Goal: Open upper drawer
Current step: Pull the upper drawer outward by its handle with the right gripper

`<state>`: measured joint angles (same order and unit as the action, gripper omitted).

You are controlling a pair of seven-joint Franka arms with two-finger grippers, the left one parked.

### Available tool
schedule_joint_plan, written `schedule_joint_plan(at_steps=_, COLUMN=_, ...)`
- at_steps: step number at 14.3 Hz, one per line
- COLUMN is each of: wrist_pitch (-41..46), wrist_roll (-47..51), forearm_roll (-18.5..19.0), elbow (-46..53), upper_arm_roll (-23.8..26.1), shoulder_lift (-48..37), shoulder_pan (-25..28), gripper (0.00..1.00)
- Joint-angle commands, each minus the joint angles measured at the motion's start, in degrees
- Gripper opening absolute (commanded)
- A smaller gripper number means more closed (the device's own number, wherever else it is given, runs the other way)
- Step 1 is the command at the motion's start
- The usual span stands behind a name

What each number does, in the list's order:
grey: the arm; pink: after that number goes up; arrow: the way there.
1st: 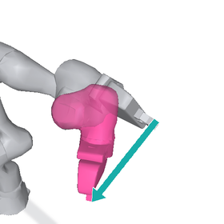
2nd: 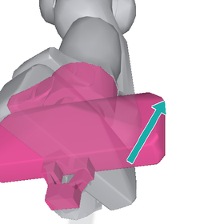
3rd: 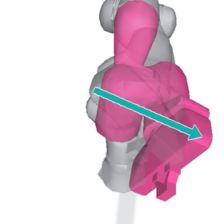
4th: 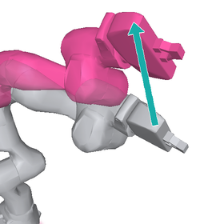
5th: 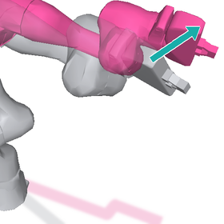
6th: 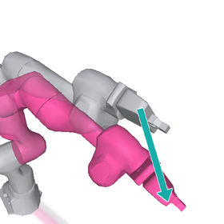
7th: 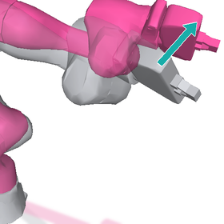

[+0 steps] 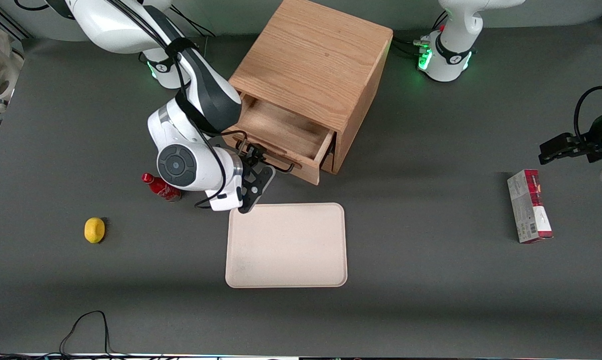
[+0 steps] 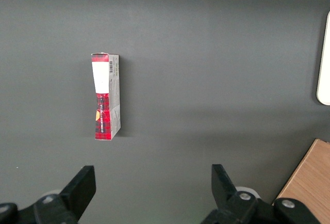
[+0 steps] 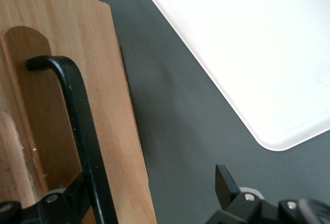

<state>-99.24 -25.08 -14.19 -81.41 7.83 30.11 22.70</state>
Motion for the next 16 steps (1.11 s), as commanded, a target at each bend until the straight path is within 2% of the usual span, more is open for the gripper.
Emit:
schedule_joint_plan(at_steps=1, wrist_pitch=-0.1, wrist_roll=-1.5, forearm_roll=-0.1, elbow=2.6, upper_arm_roll=0.0, shoulder_lift=1.5, shoulder_pan=-0.3, gripper=1.0)
schedule_joint_plan(at_steps=16, wrist_pitch=-1.1, wrist_roll=-4.5, forearm_roll=0.7, elbow=8.1, upper_arm_roll=0.1, shoulder_lift=6.5, shoulder_pan=-1.7, gripper=1.0)
